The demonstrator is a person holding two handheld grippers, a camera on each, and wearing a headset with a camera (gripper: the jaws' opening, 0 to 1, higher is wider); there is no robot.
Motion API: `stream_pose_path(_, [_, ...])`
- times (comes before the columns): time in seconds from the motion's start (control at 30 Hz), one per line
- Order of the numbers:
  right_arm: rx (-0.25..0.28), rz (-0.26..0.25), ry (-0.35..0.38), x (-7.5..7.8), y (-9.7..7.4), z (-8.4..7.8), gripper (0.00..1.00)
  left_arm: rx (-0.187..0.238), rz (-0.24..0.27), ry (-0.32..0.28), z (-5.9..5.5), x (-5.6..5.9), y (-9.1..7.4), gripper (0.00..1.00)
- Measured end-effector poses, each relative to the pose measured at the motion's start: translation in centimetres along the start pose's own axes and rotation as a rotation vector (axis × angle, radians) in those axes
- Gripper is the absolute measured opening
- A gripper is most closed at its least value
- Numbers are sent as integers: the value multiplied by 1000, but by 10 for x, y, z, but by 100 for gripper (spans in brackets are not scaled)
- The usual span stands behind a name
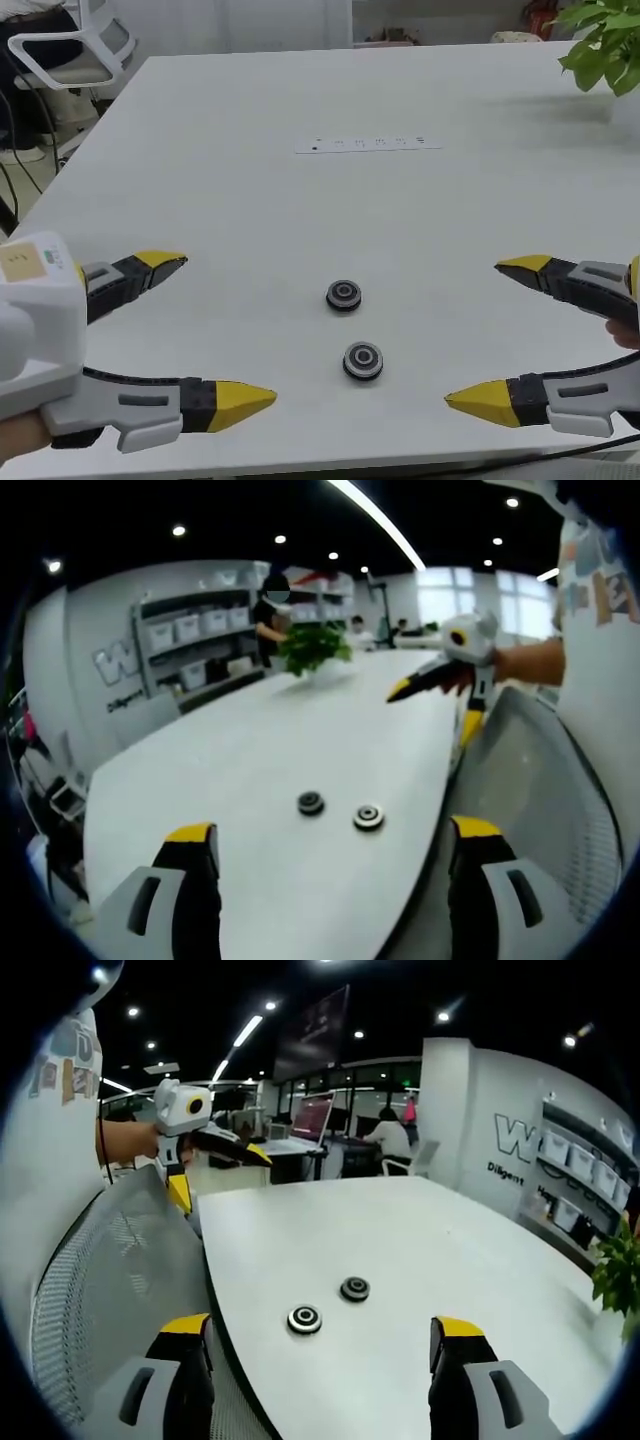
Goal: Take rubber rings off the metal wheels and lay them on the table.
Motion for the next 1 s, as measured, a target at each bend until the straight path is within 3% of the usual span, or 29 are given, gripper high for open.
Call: stream_pose_path(1.0, [7,4,-37,7,1,10,78,9,1,7,4,-5,-1,89])
Point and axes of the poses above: the centre of the closed fingertips' face, and the gripper's own axes: y roughly forward along the fingers, x roughly to its right, z roughly out of its top, the point moved 2 cm from there along -y, roughly backward along the fingers, and after that the axes turned 15 degrees about z, right-handed, at the moved point
